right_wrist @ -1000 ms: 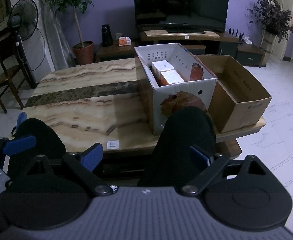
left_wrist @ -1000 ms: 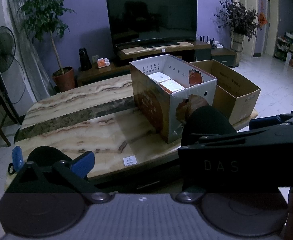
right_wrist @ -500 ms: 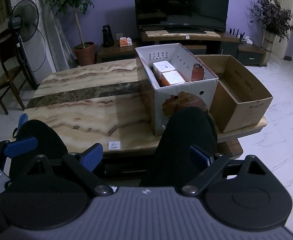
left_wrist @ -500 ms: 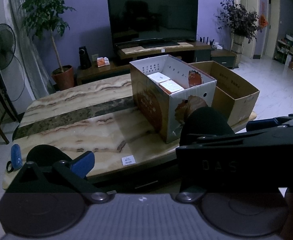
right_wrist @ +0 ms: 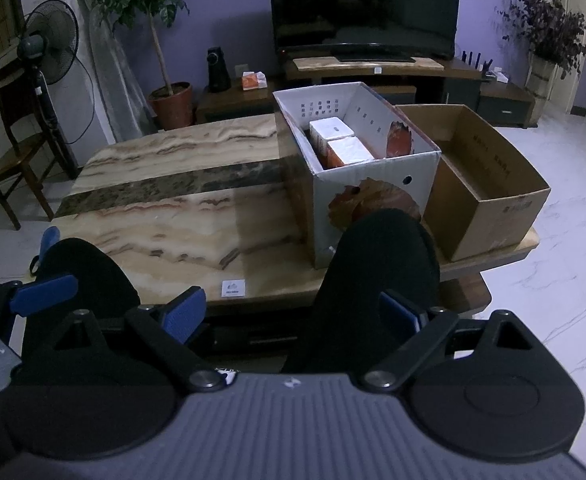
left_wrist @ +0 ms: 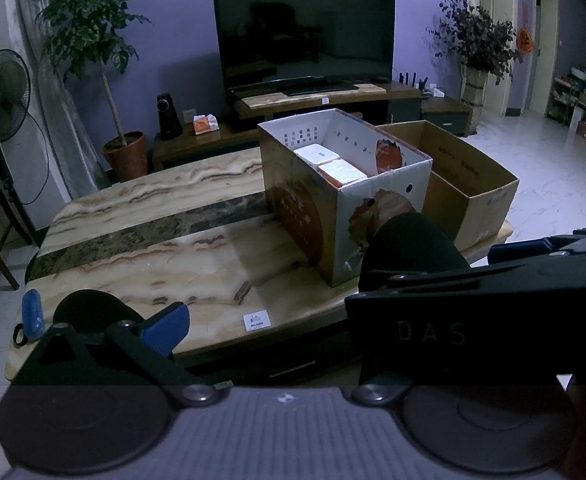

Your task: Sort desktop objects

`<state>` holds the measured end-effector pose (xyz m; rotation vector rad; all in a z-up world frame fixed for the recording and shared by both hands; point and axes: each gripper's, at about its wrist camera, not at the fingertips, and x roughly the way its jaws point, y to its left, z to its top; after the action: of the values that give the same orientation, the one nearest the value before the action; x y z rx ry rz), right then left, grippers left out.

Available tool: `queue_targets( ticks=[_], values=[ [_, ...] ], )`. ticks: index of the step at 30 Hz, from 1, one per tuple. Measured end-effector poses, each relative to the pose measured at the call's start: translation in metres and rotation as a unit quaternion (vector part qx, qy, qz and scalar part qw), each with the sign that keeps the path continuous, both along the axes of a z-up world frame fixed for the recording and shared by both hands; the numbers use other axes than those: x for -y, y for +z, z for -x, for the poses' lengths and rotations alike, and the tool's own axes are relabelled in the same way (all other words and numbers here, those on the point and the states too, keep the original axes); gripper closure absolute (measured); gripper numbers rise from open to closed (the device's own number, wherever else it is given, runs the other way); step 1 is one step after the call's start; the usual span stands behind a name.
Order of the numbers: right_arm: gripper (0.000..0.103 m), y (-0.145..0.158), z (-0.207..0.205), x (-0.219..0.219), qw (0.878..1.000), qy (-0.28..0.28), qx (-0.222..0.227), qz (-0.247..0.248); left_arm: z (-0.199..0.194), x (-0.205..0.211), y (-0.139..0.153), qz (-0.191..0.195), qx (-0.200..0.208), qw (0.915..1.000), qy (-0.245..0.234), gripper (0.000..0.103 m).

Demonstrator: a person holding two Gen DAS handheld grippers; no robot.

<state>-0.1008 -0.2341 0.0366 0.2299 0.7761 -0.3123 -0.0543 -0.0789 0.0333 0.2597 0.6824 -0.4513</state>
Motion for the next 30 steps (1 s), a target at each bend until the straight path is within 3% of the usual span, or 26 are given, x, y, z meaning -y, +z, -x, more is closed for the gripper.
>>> queue_targets(
  ticks=[21,27,30],
  values=[
    [0.010,-0.012,-0.005,0.021,0.999,-0.008,0.015,-0.033,-0.011,-0.006,-0.006,0.013,-0.006,0.9998,0.013,0.001],
    [0.010,-0.032,-0.006,0.055,0.995,-0.008,0.060,-0.075,-0.023,-0.002,-0.016,0.013,-0.029,0.9995,0.005,0.001],
    [0.010,-0.040,0.001,0.077,0.989,0.001,0.114,-0.096,-0.027,0.004,-0.020,0.009,-0.032,0.9994,-0.012,0.001]
  ],
)
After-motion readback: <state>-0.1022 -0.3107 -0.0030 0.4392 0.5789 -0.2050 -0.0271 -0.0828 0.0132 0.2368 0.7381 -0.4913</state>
